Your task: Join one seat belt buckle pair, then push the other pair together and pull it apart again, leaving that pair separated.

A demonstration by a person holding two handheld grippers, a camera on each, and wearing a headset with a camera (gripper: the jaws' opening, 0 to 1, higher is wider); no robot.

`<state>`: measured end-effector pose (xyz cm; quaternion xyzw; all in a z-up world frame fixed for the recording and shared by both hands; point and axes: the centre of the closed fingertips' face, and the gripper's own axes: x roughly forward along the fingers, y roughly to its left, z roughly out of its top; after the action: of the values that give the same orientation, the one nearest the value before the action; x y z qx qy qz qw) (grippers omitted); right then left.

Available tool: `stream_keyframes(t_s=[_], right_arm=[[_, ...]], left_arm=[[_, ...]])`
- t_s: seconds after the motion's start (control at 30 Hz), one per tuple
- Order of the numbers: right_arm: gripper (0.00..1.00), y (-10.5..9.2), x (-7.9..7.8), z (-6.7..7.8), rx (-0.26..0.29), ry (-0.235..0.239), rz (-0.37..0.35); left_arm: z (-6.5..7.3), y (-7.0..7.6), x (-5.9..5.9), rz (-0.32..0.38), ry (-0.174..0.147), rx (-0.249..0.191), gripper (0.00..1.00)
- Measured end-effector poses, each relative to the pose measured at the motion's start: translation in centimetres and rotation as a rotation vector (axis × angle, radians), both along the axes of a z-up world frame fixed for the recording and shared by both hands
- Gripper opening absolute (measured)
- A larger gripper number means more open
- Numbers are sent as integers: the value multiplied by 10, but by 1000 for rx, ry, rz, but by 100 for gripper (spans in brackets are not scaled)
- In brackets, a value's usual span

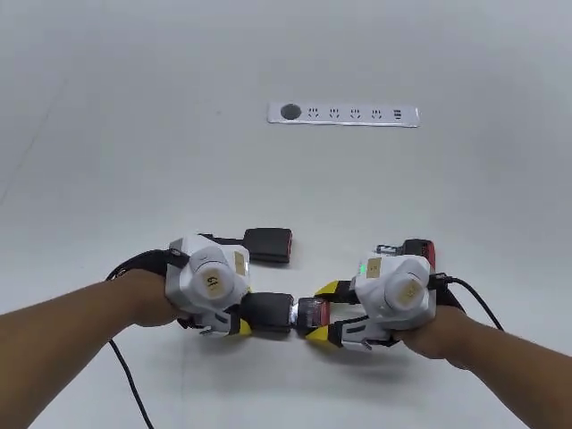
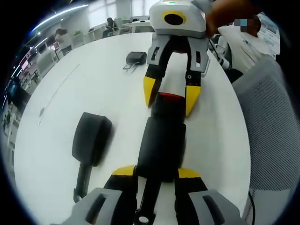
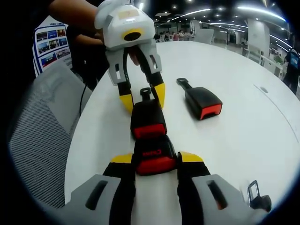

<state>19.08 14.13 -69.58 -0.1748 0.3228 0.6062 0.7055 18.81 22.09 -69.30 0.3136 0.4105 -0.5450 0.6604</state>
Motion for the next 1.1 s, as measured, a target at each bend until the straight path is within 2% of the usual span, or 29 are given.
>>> stream_keyframes(t_s=[0.27,0.63,0.93,1.1], right_arm=[[33,0,1,1,-1,-4,6],[33,2,3,0,4,-17,21],[33,2,1,2,9,-42,41],[33,2,2,2,20,-48,45]], left_arm=[[-1,-1,0,-5,-3,-17,31],[-2,1,2,-47,-16,-53,31],[-2,6,5,-71,-33,-103,31],[0,0,1,-92,-37,-120,30]])
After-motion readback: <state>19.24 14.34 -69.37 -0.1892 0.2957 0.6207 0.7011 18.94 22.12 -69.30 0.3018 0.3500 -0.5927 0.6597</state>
